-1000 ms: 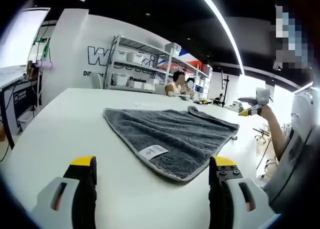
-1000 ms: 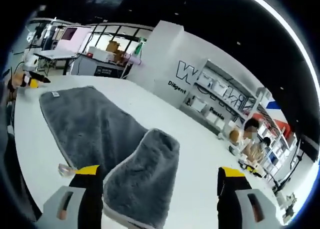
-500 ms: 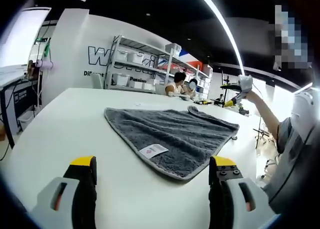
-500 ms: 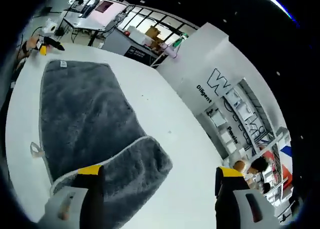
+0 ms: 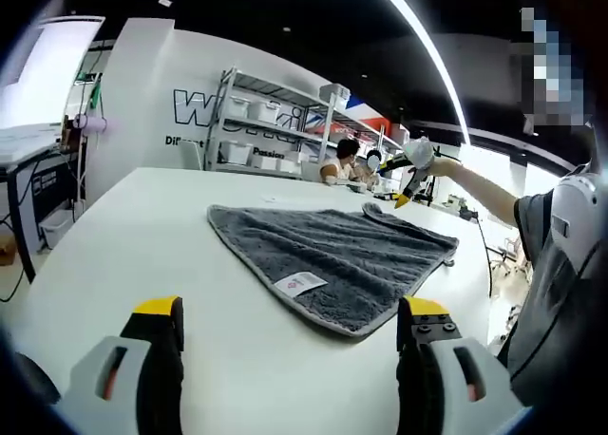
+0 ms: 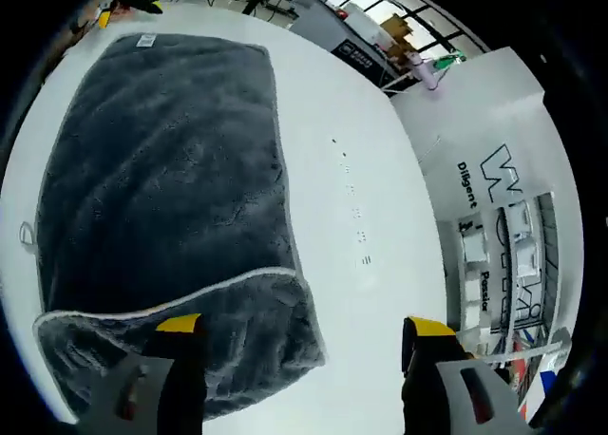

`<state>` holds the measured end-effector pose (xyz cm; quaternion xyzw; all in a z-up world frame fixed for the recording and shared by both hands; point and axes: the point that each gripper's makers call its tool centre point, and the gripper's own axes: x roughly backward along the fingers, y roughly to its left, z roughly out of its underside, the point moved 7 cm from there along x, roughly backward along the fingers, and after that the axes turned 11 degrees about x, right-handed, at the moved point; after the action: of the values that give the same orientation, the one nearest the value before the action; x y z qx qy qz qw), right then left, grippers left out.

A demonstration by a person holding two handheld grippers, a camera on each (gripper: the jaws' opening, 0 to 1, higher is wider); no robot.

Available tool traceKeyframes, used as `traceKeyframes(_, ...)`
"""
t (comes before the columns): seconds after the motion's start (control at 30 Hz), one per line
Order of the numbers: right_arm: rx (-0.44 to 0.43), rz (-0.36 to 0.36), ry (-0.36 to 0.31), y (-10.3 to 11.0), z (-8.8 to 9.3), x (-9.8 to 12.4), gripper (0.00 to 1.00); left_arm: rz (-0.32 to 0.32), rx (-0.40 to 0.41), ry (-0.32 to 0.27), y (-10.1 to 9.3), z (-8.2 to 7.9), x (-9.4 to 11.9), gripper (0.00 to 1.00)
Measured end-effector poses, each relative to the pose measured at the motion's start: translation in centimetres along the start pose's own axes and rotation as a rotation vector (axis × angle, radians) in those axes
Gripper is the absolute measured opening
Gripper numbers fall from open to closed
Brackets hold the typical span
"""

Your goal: Fold the towel on the table until its edges align and the towel forms a compact rectangular stack.

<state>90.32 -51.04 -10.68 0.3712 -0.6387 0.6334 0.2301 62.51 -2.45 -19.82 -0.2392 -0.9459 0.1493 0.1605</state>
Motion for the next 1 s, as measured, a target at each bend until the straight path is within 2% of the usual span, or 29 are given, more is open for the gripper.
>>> traceKeyframes(0.03,0.073,-0.066,-0.007,-0.9,-1.1,-2.1,0.82,-0.010,0.004,-0.004,0.1,0.0,0.3,0.98)
traceKeyframes(0.1,0.115,-0.095,-0.006,-0.4,-2.1,-2.9,0.79,-0.013,0.004,-0.005,0.2,0.0,0.4,0.98)
traceKeyframes(0.23,0.171,-0.139,0.034,-1.4,-1.6,-4.5,0.70,-0.016,0.003,-0.007,0.2,0.0,0.6,0.98)
traceKeyframes(0.43,0.178,-0.184,0.005,-1.7,-1.5,-6.1,0.53,-0.021,0.011,-0.008,0.3,0.2,0.7,0.98)
traceKeyframes(0.73,0.152,-0.229,-0.014,-2.1,-0.7,-7.5,0.41,-0.024,0.016,-0.009,0.4,0.3,0.7,0.98)
traceKeyframes(1.0,0.168,-0.280,-0.034,-1.3,-1.3,-8.4,0.27,-0.032,0.018,-0.009,0.5,0.3,0.8,0.98)
